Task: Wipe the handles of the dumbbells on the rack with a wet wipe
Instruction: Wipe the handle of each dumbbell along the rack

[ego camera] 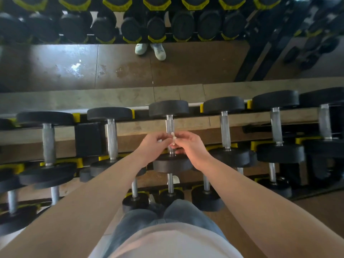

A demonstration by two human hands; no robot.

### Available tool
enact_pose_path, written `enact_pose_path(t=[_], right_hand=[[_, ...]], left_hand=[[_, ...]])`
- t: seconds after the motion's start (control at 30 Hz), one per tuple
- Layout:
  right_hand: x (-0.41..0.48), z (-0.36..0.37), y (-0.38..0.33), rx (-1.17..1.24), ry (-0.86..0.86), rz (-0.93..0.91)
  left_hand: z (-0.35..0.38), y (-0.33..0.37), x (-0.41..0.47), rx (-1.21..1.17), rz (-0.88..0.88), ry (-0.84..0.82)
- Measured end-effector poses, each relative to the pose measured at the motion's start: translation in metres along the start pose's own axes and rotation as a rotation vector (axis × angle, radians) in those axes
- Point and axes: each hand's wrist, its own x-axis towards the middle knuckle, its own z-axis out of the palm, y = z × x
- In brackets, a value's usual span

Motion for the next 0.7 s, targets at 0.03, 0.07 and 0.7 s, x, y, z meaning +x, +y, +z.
enact_pose_path(t=[0.03,0.07,0.7], right_hand=[[-0.004,0.001,0.000,0.051,-0.001,0.008],[-0.008,0.001,-0.001,0.099,-0.001,0.013],[-0.051,-0.011,-0.010,0.274,0.300,-0.016]], left_hand=[[-0.003,0.000,-0.003,-0.037,0.006,-0.009],[-0.006,0.001,-0.006,-0.066,0.008,-0.020],[0.009,0.037,-0.021,-0.062,0.128,-0.111]])
